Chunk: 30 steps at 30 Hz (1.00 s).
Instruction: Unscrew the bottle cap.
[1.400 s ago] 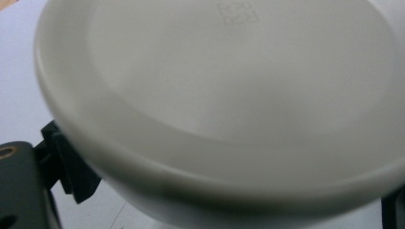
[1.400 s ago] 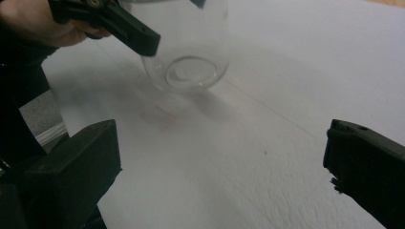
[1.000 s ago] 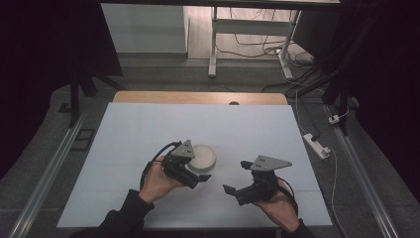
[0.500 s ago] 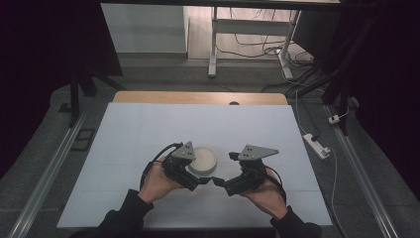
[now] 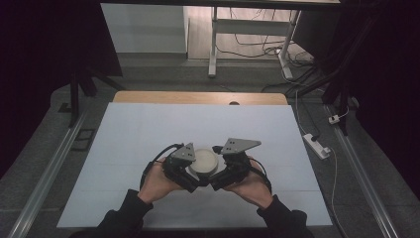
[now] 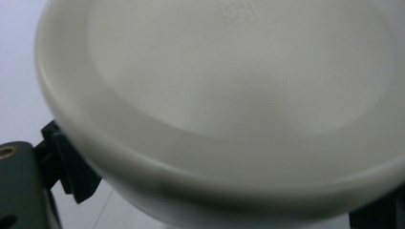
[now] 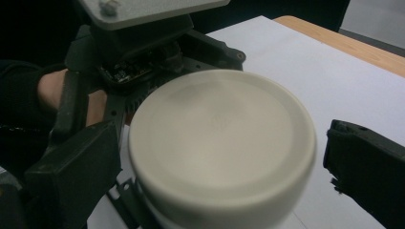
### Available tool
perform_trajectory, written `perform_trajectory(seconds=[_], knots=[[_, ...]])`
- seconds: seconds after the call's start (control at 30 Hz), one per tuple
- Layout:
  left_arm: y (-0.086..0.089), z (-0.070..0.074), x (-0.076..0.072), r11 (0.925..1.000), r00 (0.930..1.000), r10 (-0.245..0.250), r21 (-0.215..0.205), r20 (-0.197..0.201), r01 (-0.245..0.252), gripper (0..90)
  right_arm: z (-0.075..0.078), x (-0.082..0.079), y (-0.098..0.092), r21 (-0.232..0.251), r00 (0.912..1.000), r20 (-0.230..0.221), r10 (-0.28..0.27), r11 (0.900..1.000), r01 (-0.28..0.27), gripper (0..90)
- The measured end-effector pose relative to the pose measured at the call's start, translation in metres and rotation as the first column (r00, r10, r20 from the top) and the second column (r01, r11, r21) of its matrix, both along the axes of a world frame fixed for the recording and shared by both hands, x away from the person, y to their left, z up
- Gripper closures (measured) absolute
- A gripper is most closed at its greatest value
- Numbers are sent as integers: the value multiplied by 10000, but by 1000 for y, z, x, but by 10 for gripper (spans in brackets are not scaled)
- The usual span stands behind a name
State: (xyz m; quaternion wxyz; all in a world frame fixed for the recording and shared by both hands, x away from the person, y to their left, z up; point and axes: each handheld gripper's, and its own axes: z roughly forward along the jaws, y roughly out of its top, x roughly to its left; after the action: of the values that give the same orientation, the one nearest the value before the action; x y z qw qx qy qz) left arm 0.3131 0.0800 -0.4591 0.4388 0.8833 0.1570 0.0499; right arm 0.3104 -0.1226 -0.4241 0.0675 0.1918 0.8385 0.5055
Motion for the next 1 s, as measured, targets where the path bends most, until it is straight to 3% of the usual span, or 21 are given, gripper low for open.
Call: perform_trajectory(seconds=[0.4, 0.73, 0.87, 0.97, 1.0], knots=[[-1, 2, -1, 9995, 9995, -314, -43, -81, 314, 75, -5, 1, 6, 58, 9981, 378, 485, 9988, -488, 69], [1, 4, -1, 9945, 9944, -1046, -115, -159, 1044, 76, -4, 4, 4, 290, 9915, 223, 1283, 9912, -1289, 73], [2, 3, -1, 9871, 9869, -1596, -136, -231, 1593, 76, -5, 8, 1, 528, 9751, -88, 2215, 9739, -2207, 75], [1, 3, -2, 9779, 9775, -2089, -111, -293, 2087, 75, -7, 11, -1, 586, 9575, -162, 2881, 9562, -2867, 74], [1, 3, -2, 9779, 9775, -2089, -111, -293, 2087, 76, -7, 12, -2, 656, 9497, -214, 3123, 9483, -3104, 74]])
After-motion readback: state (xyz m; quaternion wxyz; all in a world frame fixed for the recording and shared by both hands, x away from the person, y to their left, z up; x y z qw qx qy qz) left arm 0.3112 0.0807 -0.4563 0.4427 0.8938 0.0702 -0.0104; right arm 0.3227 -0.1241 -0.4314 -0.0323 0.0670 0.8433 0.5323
